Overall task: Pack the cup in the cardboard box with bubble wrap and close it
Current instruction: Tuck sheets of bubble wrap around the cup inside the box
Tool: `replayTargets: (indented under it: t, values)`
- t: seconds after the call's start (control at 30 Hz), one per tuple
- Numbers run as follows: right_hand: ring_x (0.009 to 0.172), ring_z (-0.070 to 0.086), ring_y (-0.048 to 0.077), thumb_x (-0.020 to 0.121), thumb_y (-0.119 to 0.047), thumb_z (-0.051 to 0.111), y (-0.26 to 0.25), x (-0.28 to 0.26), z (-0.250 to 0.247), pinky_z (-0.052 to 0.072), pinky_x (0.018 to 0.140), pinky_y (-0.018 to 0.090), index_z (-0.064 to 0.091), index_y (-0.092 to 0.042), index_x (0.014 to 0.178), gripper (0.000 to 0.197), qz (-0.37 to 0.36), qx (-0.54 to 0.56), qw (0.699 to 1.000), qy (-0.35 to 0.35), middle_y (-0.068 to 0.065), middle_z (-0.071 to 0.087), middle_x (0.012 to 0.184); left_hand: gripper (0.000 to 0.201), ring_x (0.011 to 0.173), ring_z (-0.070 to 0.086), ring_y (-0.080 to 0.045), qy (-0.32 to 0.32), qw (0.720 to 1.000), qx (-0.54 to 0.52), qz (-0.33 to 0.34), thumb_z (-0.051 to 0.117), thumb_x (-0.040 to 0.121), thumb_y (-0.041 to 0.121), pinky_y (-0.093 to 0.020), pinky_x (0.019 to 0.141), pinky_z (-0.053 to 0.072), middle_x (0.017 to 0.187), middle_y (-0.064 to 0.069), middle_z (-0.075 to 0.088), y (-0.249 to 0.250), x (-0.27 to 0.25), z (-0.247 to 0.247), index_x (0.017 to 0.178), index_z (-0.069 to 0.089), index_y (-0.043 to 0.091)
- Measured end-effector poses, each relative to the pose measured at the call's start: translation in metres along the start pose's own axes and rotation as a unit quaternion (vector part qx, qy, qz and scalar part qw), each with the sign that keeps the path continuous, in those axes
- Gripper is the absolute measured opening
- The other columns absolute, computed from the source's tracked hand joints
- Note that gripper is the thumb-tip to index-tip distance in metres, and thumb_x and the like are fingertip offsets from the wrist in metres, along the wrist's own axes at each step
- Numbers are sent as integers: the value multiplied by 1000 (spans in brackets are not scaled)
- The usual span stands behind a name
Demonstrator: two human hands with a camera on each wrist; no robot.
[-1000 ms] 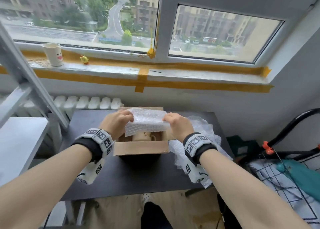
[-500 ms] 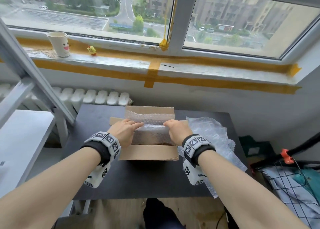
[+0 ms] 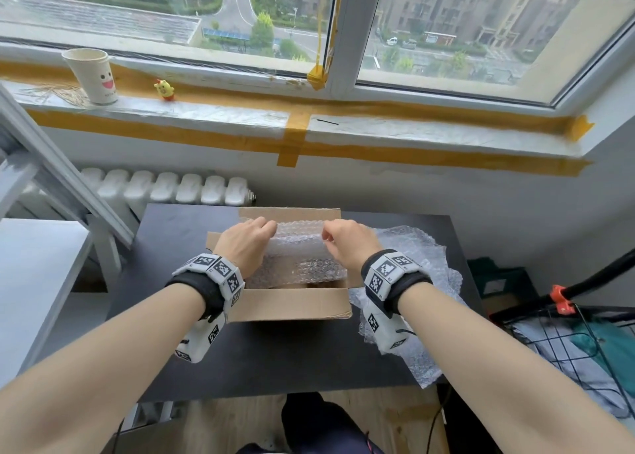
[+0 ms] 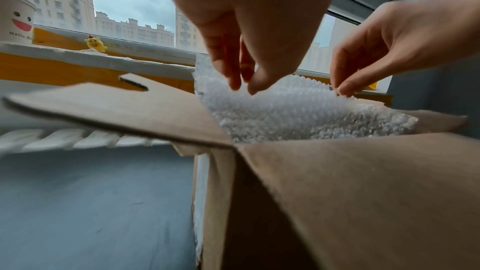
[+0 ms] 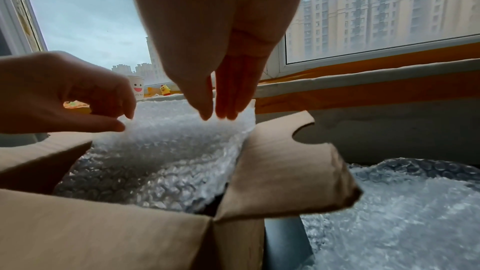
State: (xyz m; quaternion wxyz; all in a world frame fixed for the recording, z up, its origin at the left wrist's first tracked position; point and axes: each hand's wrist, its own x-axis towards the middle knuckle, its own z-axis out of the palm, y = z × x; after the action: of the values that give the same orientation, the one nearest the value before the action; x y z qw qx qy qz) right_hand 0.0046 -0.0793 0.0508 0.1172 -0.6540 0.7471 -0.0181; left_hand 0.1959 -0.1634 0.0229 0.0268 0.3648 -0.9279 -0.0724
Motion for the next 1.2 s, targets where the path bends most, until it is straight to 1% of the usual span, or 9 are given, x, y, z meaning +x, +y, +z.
replayTargets:
  t: [0.17, 0.4, 0.57, 0.67, 0.73, 0.8, 0.97, 1.1, 1.2]
  values:
    - [117, 57, 29, 94, -12, 41, -4, 1, -2, 48, 94, 37, 55, -23, 128, 39, 15, 18, 993, -114, 7, 59, 132, 26, 98, 61, -29, -26, 999, -36, 28, 44, 92, 7, -38, 71, 49, 114, -8, 62, 4, -11, 6, 117, 51, 11]
    - [134, 42, 27, 93, -10, 43, -19, 8, -2, 37, 105, 32, 33, -14, 145, 54, 3, -30, 960, -278, 8, 41, 149, 49, 128, 46, -28, -217, 976, -19, -13, 42, 91, 11, -43, 104, 42, 141, -8, 45, 8, -1, 22, 139, 36, 21]
    - [115, 54, 33, 94, -12, 42, -28, 19, 13, 40, 81, 34, 47, -6, 124, 31, 9, -44, 945, -325, 16, 55, 129, 49, 123, 50, -31, -287, 956, -28, -51, 47, 91, 18, -45, 100, 44, 136, -12, 49, 12, 9, 25, 138, 31, 20]
    - [100, 55, 31, 93, -10, 43, -27, 22, 17, 40, 76, 33, 48, -7, 110, 19, 4, -42, 942, -334, 17, 57, 126, 43, 114, 57, -30, -281, 958, -24, -46, 46, 91, 19, -42, 94, 49, 129, -11, 57, 12, 11, 21, 134, 37, 21]
    - [108, 56, 31, 93, -15, 42, -22, 23, 13, 46, 89, 37, 52, -7, 119, 28, -3, -25, 952, -306, 14, 57, 130, 37, 111, 58, -29, -242, 969, -17, -32, 43, 92, 18, -39, 91, 49, 123, -8, 61, 11, 11, 13, 129, 47, 24]
    - [117, 55, 30, 89, -13, 45, -15, 23, 4, 46, 98, 38, 54, -15, 127, 39, -1, -6, 964, -267, 9, 58, 131, 33, 106, 58, -28, -178, 984, -14, -20, 42, 92, 14, -38, 86, 49, 117, -6, 62, 8, 10, 3, 121, 55, 24]
    - [111, 59, 26, 87, -2, 41, -5, 16, -17, 48, 94, 34, 64, -14, 113, 36, -21, 57, 990, -124, 7, 65, 118, 35, 107, 52, -26, -53, 998, -2, 46, 49, 88, 4, -39, 84, 49, 113, -6, 58, 0, 2, -5, 120, 57, 15]
    - [126, 49, 26, 87, -1, 42, -9, 6, -14, 41, 105, 39, 50, -15, 133, 48, -35, 37, 987, -155, 7, 53, 136, 43, 116, 50, -24, -91, 995, 26, 26, 44, 92, 8, -37, 93, 45, 127, -5, 55, 4, 0, 0, 134, 46, 17]
    - [131, 44, 27, 88, -4, 47, -13, 1, -6, 39, 107, 38, 38, -13, 141, 54, -34, 12, 977, -212, 10, 45, 144, 38, 117, 52, -26, -144, 989, 29, 6, 40, 96, 26, -40, 94, 45, 129, -5, 55, 9, 0, 5, 134, 44, 21]
